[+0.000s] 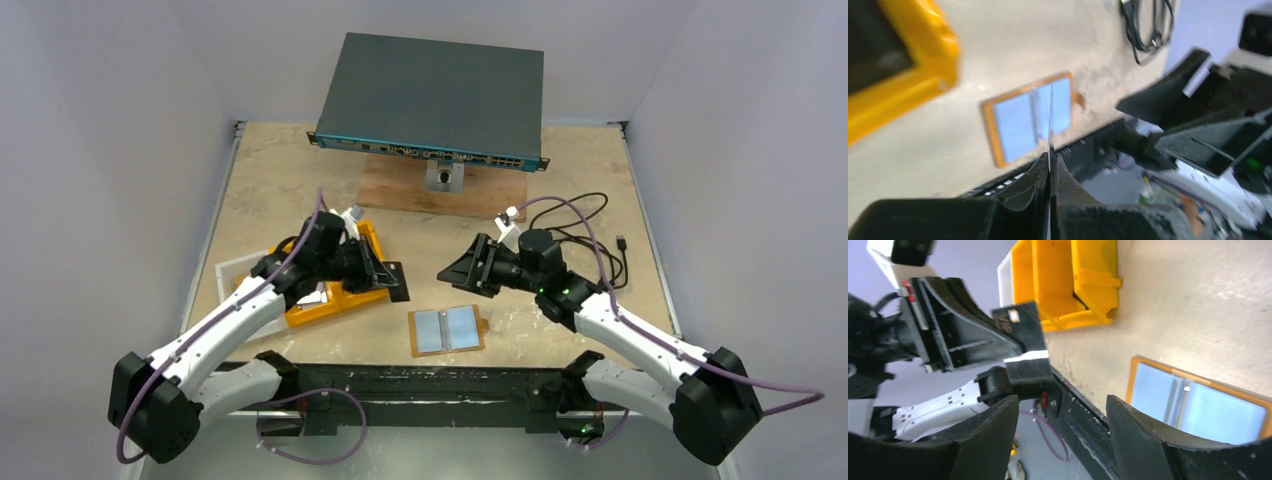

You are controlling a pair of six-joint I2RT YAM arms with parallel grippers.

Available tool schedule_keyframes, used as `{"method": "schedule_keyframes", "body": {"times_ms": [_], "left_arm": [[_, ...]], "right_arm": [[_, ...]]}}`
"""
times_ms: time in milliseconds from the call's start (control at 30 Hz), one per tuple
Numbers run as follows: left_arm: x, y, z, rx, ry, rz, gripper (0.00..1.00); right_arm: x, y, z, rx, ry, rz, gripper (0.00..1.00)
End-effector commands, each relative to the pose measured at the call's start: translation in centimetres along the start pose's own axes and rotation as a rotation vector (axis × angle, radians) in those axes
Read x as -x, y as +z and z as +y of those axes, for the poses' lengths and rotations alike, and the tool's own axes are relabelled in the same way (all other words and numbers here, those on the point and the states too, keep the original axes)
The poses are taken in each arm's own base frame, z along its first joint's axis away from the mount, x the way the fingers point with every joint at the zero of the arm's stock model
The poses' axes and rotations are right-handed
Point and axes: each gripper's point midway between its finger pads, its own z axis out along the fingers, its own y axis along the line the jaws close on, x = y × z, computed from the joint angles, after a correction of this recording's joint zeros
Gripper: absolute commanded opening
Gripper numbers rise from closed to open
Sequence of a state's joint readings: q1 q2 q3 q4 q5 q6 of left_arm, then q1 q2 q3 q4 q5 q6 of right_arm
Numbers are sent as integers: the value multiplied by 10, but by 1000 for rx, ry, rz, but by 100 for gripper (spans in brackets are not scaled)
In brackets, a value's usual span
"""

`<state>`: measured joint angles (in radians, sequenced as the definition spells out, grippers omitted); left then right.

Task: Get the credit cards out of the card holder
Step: Place the credit card in the storage box.

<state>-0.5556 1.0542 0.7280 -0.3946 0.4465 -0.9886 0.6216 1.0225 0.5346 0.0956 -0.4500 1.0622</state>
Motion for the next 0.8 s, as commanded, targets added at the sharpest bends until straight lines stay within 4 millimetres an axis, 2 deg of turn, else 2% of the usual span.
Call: {"method": "schedule_keyframes", "body": {"times_ms": [0,100,233,467,600,767], "left_arm": [[36,-45,53,372,53,-208,0],[55,-55,69,470,52,-280,0],[76,-49,80,519,17,-300,0],[102,-24,96,542,-32,-300,0],[110,-8,106,542,-43,-281,0],[113,8,110,503,-53,-233,0]], "right_arm": [[16,-10,-3,-77,-80,-85,66],[15,-14,-8,-101,-107,-84,66],[14,-17,-12,-112,-111,-94,66],[14,-23,-13,-122,-130,-110,66],[14,-26,-13,-120,-138,-120,66],[12,-27,-16,-124,-140,-113,67]]}}
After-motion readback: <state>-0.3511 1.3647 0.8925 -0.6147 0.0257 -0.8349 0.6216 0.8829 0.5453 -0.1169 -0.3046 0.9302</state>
